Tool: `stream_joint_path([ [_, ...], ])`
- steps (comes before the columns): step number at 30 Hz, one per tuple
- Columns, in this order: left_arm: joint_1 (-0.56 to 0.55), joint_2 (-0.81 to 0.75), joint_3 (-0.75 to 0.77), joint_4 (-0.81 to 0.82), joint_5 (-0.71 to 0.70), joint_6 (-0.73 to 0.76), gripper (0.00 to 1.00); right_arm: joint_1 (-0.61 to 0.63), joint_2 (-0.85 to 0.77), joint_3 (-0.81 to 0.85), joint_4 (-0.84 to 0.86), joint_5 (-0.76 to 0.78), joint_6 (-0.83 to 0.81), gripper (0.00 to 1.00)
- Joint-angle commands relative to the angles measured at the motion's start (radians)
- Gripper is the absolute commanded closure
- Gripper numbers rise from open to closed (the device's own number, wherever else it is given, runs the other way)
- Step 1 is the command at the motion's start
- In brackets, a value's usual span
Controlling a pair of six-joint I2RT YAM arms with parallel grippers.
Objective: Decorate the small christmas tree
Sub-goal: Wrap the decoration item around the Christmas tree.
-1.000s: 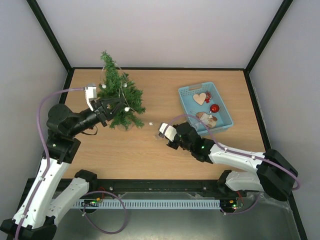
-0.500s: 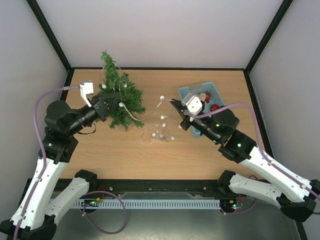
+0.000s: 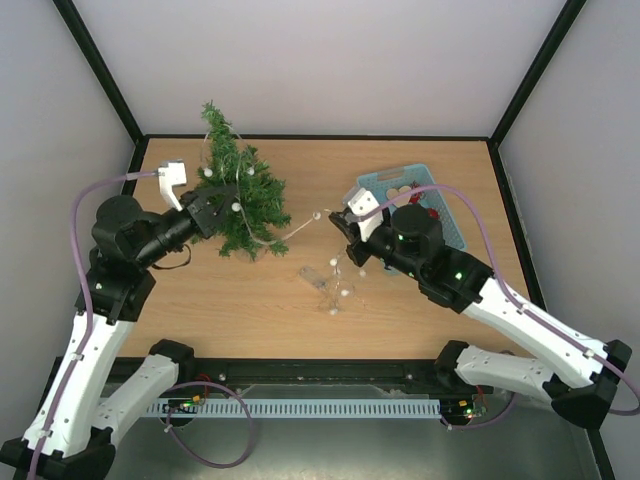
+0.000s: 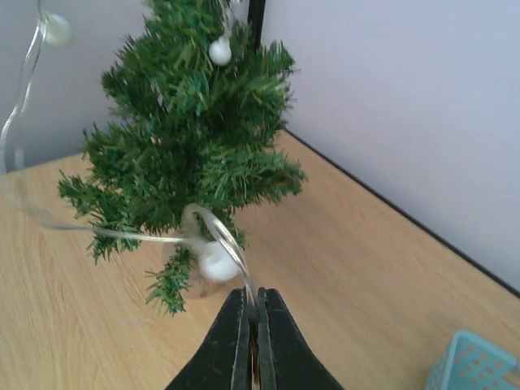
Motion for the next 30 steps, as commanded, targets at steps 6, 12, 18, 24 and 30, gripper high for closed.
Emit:
stream_joint_path([
  [6, 0.089, 0.003, 0.022, -0.176, -0.042, -0.089, 0.98, -0.001, -0.032, 0.107, 0.042, -0.223, 0.001, 0.98],
  [12, 0.089, -0.022, 0.035, -0.231, -0.082, -0.094, 0.84, -0.001, -0.039, 0.170, 0.091, -0.333, -0.008, 0.98],
  [18, 0.073, -0.053, 0.143, -0.349, -0.225, 0.032, 0.42, -0.001, -0.034, 0.207, 0.117, -0.383, 0.014, 0.98],
  [24, 0.047, -0.085, 0.133, -0.240, -0.159, 0.209, 0.39, 0.000, 0.003, 0.250, 0.100, -0.407, 0.022, 0.98],
  [30, 0.029, -0.079, 0.065, -0.064, 0.061, 0.389, 0.40, -0.001, 0.014, 0.256, 0.120, -0.463, 0.038, 0.98],
])
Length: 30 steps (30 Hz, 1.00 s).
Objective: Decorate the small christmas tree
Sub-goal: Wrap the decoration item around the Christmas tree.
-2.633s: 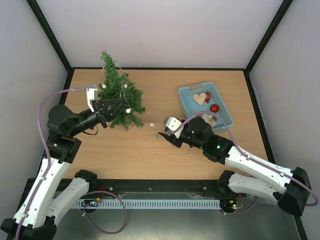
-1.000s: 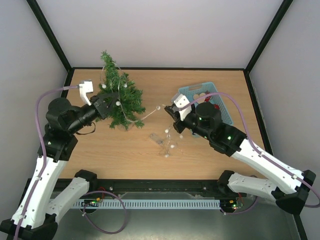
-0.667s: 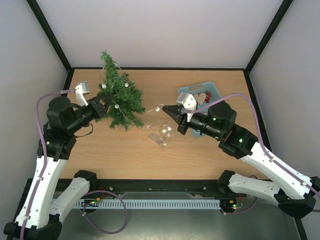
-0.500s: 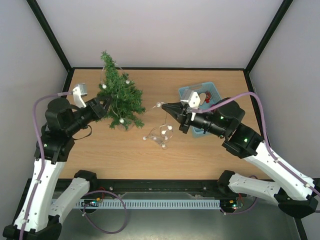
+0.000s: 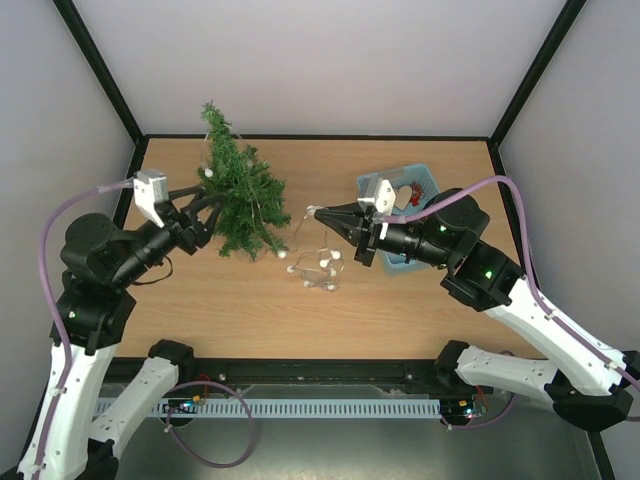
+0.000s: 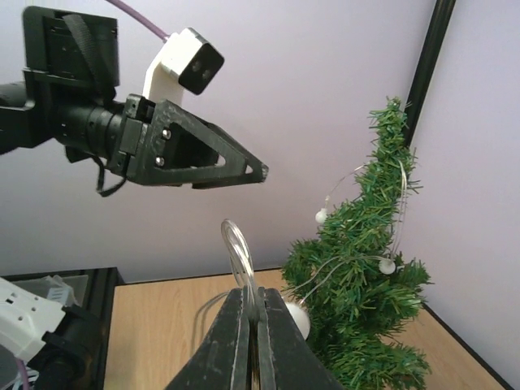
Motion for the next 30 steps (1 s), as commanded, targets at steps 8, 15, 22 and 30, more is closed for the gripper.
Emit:
stream_joint_path([
  [8, -0.063, 0.065, -0.136, 0.246, 0.377, 0.266, 0.41, -0.001, 0.008, 0.063, 0.024, -0.090, 0.018, 0.98],
  [15, -0.233, 0.099, -0.190, 0.286, 0.410, 0.373, 0.36, -0.001, 0.007, 0.046, 0.048, -0.113, 0.024, 0.98],
  [22, -0.330, 0.179, -0.199, 0.251, 0.333, 0.468, 0.38, -0.001, 0.005, 0.043, 0.051, -0.116, 0.019, 0.98],
  [30, -0.362, 0.226, -0.214, 0.232, 0.338, 0.523, 0.51, 0.000, -0.006, 0.033, 0.063, -0.117, 0.021, 0.98],
])
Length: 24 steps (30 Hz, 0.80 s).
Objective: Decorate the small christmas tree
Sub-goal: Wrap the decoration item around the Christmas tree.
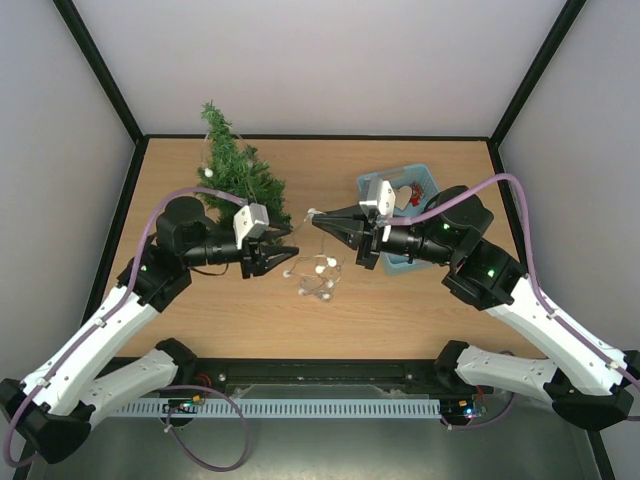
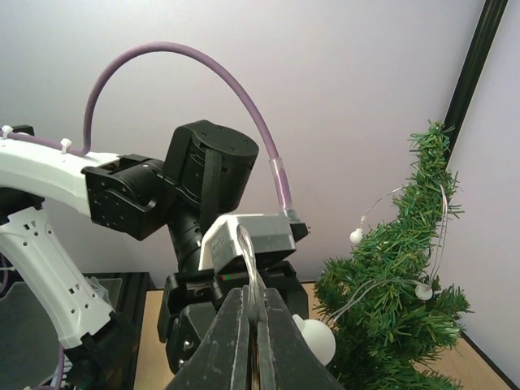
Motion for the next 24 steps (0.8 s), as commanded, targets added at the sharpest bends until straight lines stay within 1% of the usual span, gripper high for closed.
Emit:
stream_joint_path([
  [1, -0.024, 0.012, -0.014, 0.003, 0.006, 0.064, 0.54, -0.001, -0.019, 0.002, 0.064, -0.010, 0.009, 0.98],
  [3, -0.030, 0.011, -0.019, 0.004, 0.013, 0.070, 0.60, -0.001, -0.018, 0.001, 0.067, -0.007, 0.007, 0.98],
  [4, -0.032, 0.010, -0.019, 0.003, 0.013, 0.074, 0.67, 0.000, -0.018, 0.000, 0.070, -0.006, 0.007, 0.98],
  [7, -0.032, -0.008, -0.014, -0.014, -0.031, 0.081, 0.94, 0.000, -0.021, -0.004, 0.066, 0.006, 0.000, 0.98],
  [8, -0.032, -0.020, -0.010, -0.025, -0.058, 0.082, 0.97, -0.001, -0.023, -0.003, 0.058, 0.020, -0.007, 0.98],
  [12, -0.032, -0.087, 0.024, -0.078, -0.168, 0.078, 0.98, -0.001, -0.028, 0.004, 0.012, 0.093, -0.052, 0.98],
  [16, -0.032, -0.167, 0.052, -0.093, -0.355, 0.014, 0.98, -0.001, -0.003, 0.035, -0.037, 0.141, -0.101, 0.98],
  [19, -0.032, -0.210, 0.073, -0.092, -0.517, -0.047, 0.98, -0.001, 0.041, 0.068, -0.061, 0.174, -0.174, 0.98],
  [24, -0.032, -0.240, 0.129, -0.105, -0.741, -0.098, 0.98, -0.001, 0.149, 0.175, -0.071, 0.300, -0.279, 0.98],
])
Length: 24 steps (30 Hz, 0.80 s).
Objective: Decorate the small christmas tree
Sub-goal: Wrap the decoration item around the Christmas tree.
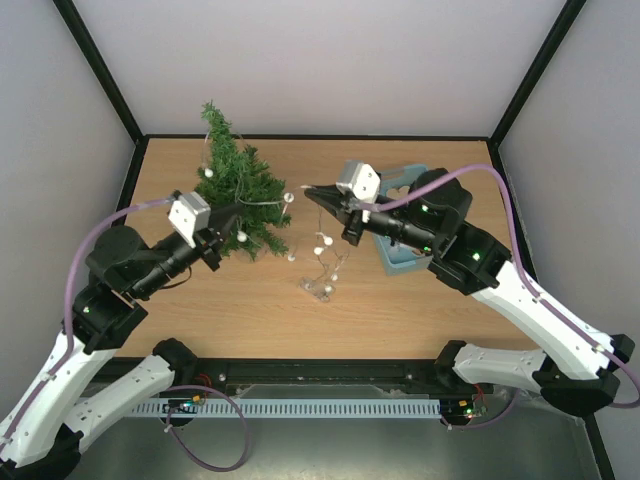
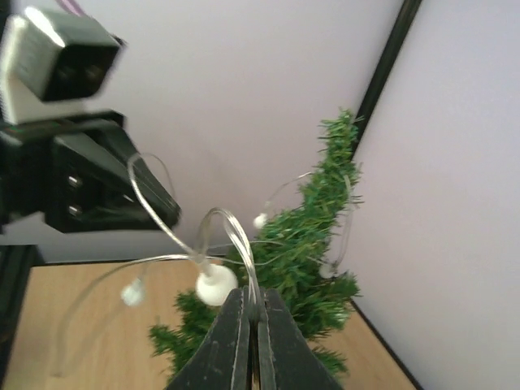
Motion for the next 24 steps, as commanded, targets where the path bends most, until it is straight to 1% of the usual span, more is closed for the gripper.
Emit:
stream_joint_path([
  [1, -0.005, -0.010, 0.067, -0.014, -0.277, -0.073, 0.98, -0.001, 0.082, 0.108, -0.007, 0.138, -0.129, 0.98],
  [6, -0.004, -0.001, 0.095, -0.036, -0.459, -0.115, 0.98, -0.001, 0.172, 0.179, 0.048, 0.214, -0.221, 0.98],
  [11, -0.002, 0.032, 0.126, -0.082, -0.596, -0.177, 0.98, -0.001, 0.264, 0.283, 0.080, 0.251, -0.286, 0.98],
  [16, 0.010, 0.040, 0.163, -0.108, -0.638, -0.231, 0.97, -0.001, 0.322, 0.369, 0.070, 0.277, -0.328, 0.98],
  [19, 0.012, 0.043, 0.178, -0.138, -0.623, -0.222, 0.98, -0.001, 0.313, 0.372, 0.062, 0.292, -0.345, 0.98],
  [20, 0.013, 0.042, 0.176, -0.140, -0.595, -0.203, 0.98, -0.001, 0.308, 0.373, 0.062, 0.297, -0.351, 0.98],
  [22, 0.013, 0.031, 0.153, -0.124, -0.488, -0.144, 0.98, -0.001, 0.301, 0.381, 0.058, 0.298, -0.357, 0.98],
  [24, 0.013, 0.021, 0.127, -0.103, -0.332, -0.086, 0.98, -0.001, 0.296, 0.398, 0.033, 0.264, -0.350, 0.98],
])
